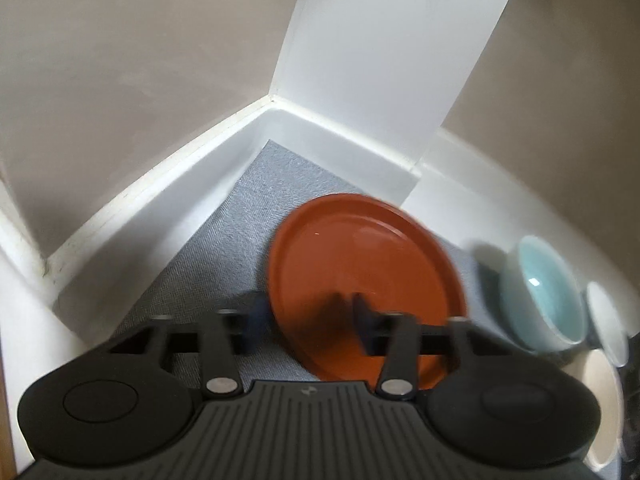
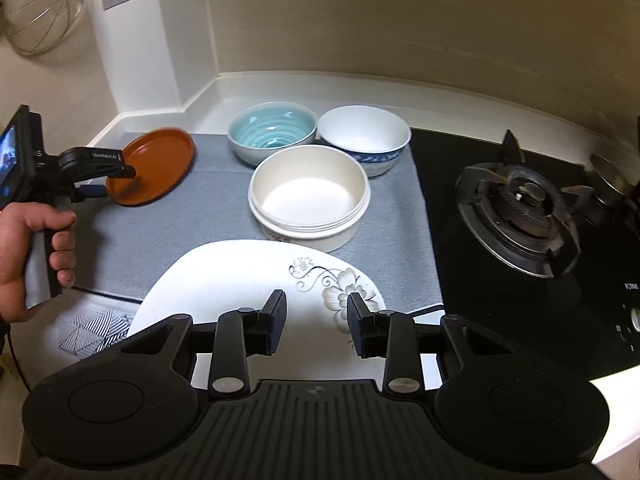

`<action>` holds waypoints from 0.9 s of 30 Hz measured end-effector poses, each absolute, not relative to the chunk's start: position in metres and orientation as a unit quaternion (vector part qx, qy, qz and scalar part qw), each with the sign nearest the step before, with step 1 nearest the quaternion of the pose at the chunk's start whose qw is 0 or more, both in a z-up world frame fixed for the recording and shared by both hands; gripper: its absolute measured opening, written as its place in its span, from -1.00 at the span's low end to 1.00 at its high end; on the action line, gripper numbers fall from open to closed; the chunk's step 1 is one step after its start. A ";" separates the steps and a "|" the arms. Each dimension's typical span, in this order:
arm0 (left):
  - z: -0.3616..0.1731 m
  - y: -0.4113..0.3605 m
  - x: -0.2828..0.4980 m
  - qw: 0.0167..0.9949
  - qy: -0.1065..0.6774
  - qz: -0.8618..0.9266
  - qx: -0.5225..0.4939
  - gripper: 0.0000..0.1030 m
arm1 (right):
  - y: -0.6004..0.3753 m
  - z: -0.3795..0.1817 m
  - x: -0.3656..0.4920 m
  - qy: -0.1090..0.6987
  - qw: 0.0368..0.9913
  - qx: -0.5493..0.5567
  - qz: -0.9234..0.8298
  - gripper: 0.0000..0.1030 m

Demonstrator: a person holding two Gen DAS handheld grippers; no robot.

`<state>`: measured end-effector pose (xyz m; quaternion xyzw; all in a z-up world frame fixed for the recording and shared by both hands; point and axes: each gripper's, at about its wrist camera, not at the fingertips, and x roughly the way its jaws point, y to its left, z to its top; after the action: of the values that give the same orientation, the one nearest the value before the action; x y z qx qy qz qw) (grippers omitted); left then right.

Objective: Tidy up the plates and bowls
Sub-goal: 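Move the left gripper to the brown terracotta plate on the mat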

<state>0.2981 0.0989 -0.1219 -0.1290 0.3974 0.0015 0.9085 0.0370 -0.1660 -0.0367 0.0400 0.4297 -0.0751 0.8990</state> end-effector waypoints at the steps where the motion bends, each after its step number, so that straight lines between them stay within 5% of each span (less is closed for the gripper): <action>1: -0.123 0.099 0.299 0.909 0.400 0.002 -0.118 -0.74 | -0.165 -0.036 0.039 0.429 0.899 0.041 -0.076 -0.31; 19: -0.112 0.170 0.156 0.875 0.469 -0.048 -0.110 -0.84 | -0.093 -0.048 0.083 0.436 0.900 0.014 0.004 -0.30; 27: -0.118 0.173 0.159 0.875 0.468 -0.060 -0.105 -0.80 | -0.066 -0.044 0.083 0.428 0.903 0.006 0.028 -0.30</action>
<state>0.1588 0.1729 -0.1178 -0.1047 0.4684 -0.0599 0.8753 0.0833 -0.0660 -0.0442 0.0060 0.4281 0.0284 0.9033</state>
